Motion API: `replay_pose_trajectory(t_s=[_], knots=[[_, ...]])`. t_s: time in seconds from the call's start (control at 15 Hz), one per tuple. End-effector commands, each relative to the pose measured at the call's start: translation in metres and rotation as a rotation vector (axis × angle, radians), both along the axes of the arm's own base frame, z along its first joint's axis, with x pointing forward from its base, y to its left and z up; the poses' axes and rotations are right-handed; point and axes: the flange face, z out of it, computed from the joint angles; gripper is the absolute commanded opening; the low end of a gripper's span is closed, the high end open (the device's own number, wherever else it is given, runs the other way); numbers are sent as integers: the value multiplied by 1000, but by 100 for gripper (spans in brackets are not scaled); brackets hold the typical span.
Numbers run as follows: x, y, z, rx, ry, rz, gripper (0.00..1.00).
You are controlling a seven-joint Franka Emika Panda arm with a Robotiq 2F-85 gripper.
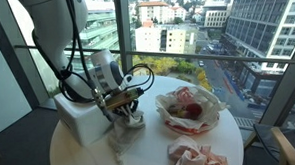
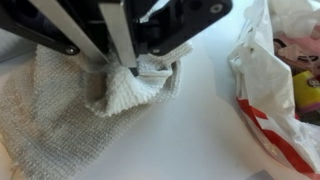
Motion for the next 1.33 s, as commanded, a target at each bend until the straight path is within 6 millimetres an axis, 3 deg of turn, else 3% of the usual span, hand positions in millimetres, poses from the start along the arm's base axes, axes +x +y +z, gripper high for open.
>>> replay_pose_trajectory(t_s=[0.0,0.33,0.6,0.87,1.27], knots=[[-25,-16,41,-70,6,-85,3],[-94,-44,60,-204,176,-291,2],[-137,-57,88,-380,327,-414,2],[-147,-64,100,-487,404,-484,2],[-142,-62,72,-477,390,-478,2]])
